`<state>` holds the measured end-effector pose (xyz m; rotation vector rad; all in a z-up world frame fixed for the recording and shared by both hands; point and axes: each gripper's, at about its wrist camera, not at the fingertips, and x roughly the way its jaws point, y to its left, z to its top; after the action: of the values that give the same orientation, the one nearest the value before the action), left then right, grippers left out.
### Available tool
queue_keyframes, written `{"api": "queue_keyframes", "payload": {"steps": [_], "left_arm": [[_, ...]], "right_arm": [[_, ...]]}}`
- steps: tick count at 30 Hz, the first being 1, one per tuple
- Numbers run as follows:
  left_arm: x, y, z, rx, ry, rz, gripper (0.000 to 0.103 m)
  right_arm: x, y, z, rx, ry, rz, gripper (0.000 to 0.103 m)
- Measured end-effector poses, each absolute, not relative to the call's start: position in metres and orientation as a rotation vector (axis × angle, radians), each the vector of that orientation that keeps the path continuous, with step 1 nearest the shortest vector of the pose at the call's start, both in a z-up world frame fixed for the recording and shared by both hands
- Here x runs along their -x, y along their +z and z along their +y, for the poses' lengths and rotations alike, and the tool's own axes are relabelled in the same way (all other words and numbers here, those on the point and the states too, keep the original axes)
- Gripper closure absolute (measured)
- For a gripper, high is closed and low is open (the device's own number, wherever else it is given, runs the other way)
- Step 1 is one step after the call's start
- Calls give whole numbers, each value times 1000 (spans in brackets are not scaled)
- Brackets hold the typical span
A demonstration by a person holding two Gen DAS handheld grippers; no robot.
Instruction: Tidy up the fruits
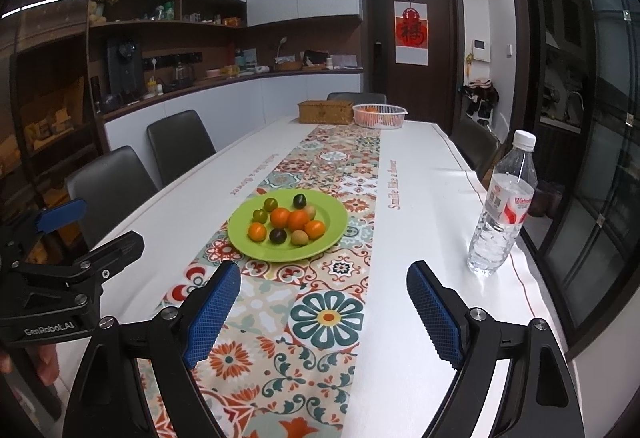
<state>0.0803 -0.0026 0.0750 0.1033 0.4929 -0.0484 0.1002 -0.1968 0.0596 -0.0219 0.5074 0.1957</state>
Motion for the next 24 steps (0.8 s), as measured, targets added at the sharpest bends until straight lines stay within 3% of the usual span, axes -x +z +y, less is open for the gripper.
{"api": "queue_keyframes", "payload": {"steps": [24], "left_arm": [[-76,74,-2,-84,-44,499,0]], "right_arm": [[-97,61,-199,21,192,501,17]]}}
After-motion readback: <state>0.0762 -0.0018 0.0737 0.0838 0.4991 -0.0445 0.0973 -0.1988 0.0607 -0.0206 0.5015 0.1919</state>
